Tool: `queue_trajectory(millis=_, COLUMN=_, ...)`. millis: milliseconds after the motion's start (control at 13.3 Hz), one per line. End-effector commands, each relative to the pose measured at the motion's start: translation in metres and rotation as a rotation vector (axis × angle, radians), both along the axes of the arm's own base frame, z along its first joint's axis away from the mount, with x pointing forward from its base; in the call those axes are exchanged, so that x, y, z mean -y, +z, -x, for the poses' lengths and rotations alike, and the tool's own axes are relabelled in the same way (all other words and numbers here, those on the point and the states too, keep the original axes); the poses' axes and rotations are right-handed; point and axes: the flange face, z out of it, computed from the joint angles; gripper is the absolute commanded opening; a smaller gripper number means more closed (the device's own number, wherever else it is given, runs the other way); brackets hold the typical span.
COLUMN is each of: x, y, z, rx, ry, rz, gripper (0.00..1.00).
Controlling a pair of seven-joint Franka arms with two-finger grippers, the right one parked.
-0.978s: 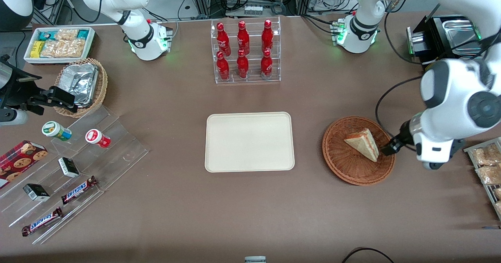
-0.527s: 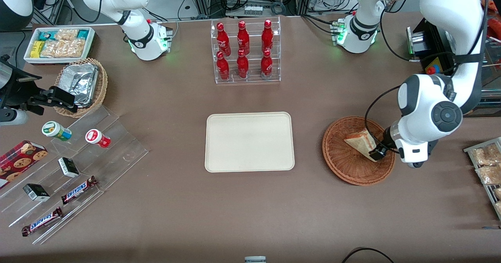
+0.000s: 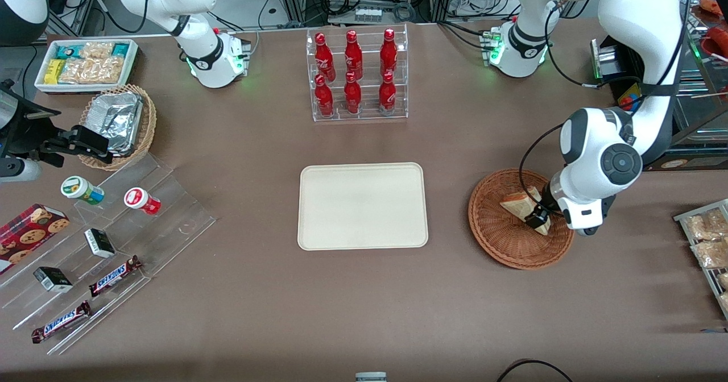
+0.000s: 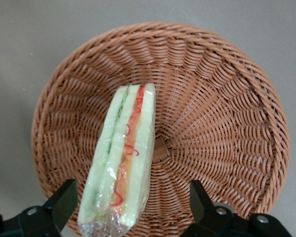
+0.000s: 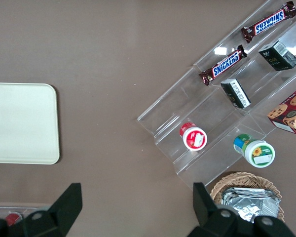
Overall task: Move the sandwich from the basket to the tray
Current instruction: 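Close the left gripper on the sandwich's edge and lift it, then carry the sandwich with the left gripper over to the cream tray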
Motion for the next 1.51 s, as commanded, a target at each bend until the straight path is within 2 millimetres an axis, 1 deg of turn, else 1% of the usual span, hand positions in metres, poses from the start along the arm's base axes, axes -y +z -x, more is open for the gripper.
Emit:
queue_trajectory(millis=0, x=0.005, y=-0.006, z=0.019, rx=0.003, ry=0.004, rz=-0.008, gripper=1.0)
queue_trajectory(millis=151, x=0.003, y=-0.011, z=0.025, rx=-0.011, ry=0.003, rz=-0.013, gripper=1.0)
queue_trajectory(millis=226, x=0.003, y=-0.012, z=0.024, rx=-0.008, ry=0.0, rz=-0.017, gripper=0.99)
queue_trajectory(millis=301, x=0.003, y=-0.013, z=0.023, rx=0.001, ry=0.0, rz=-0.016, gripper=0.85)
queue_trajectory(millis=376, x=0.002, y=-0.015, z=0.023, rx=-0.001, ry=0.002, rz=-0.017, gripper=0.32)
queue_trajectory(millis=452, x=0.0, y=-0.013, z=0.02, rx=0.001, ry=0.002, rz=-0.016, gripper=0.0)
queue_trajectory(millis=527, x=0.001, y=-0.012, z=0.015, rx=0.002, ry=0.002, rz=-0.015, gripper=0.0)
queue_trajectory(millis=677, x=0.001, y=-0.012, z=0.013, rx=-0.01, ry=-0.005, rz=-0.016, gripper=0.0)
queue_trajectory(millis=753, x=0.001, y=-0.006, z=0.011, rx=-0.015, ry=-0.016, rz=-0.02, gripper=0.0)
queue_trajectory(millis=828, x=0.002, y=0.008, z=0.005, rx=-0.046, ry=-0.064, rz=-0.037, gripper=0.0)
queue_trajectory(millis=903, x=0.005, y=0.032, z=-0.001, rx=-0.096, ry=-0.117, rz=-0.061, gripper=0.0)
queue_trajectory(millis=978, x=0.009, y=0.064, z=-0.007, rx=-0.152, ry=-0.167, rz=-0.079, gripper=0.0)
queue_trajectory(millis=1054, x=0.028, y=0.098, z=-0.012, rx=-0.18, ry=-0.241, rz=-0.084, gripper=0.0)
queue_trajectory(millis=1129, x=0.049, y=0.124, z=-0.016, rx=-0.177, ry=-0.293, rz=-0.084, gripper=0.0)
queue_trajectory(millis=1204, x=0.077, y=0.139, z=-0.016, rx=-0.156, ry=-0.338, rz=-0.084, gripper=0.0)
queue_trajectory(millis=1280, x=0.11, y=0.149, z=-0.012, rx=-0.125, ry=-0.39, rz=-0.073, gripper=0.0)
queue_trajectory(millis=1430, x=0.184, y=0.144, z=-0.003, rx=-0.027, ry=-0.537, rz=-0.047, gripper=0.0)
